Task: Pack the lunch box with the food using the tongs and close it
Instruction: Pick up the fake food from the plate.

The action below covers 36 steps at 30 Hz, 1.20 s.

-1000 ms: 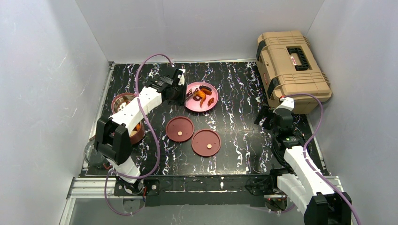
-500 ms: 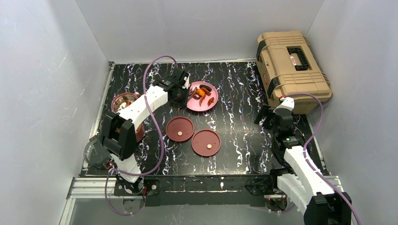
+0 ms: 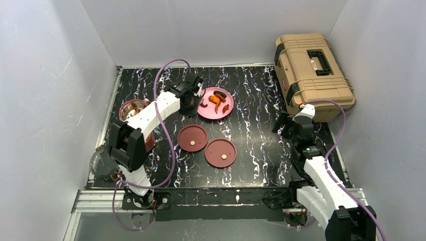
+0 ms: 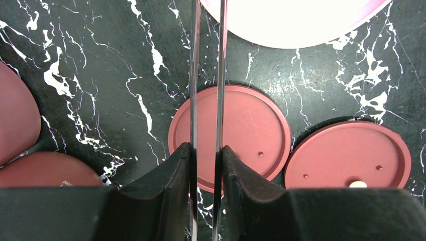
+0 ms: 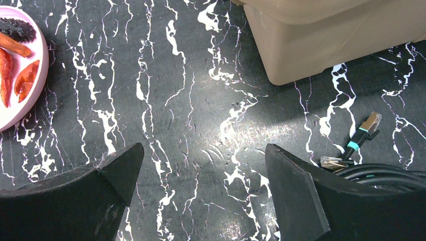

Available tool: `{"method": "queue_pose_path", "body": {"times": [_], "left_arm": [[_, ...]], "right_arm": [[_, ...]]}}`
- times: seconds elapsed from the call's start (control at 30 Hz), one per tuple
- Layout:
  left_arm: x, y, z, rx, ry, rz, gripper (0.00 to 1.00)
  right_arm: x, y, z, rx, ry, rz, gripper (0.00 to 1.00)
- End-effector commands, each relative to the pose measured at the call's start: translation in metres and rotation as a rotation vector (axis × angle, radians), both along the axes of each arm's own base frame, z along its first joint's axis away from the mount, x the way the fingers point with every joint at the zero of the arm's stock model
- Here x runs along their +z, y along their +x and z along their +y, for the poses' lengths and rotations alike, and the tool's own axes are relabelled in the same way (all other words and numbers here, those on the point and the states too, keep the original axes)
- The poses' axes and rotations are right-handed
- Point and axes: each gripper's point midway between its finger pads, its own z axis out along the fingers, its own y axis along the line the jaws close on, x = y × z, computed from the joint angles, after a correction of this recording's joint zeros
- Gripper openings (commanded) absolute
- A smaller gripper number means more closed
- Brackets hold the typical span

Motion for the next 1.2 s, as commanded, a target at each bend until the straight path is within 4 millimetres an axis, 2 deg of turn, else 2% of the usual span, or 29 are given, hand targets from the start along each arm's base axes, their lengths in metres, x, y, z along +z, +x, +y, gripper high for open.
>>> {"method": "queue_pose_path", "body": {"times": [0.0, 0.23, 0.5, 0.9, 1.17], "left_arm": [[0.018, -0.004, -0.004, -0.062, -0.019, -0.012, 0.23], [0.020, -0.002, -0.007, -0.098, -0.012, 0.000, 0.12], [0.055, -0.005, -0.011, -0.086, -0.097, -0.083, 0.00], [0.091, -0.015, -0.009, -0.073, -0.172, -0.163, 0.00], [0.108, -0.026, 0.002, -0.078, -0.165, -0.190, 0.00]], "right_arm": [[0.015, 0.008, 0.001, -0.003, 0.016, -0.059, 1.00], [0.016, 0.004, -0.001, -0.011, 0.006, -0.055, 1.00], [0.021, 0.001, -0.005, -0.021, -0.003, -0.067, 1.00], [0.022, 0.000, -0.004, -0.017, -0.001, -0.072, 1.00], [0.024, 0.000, -0.004, -0.016, 0.002, -0.077, 1.00]]}}
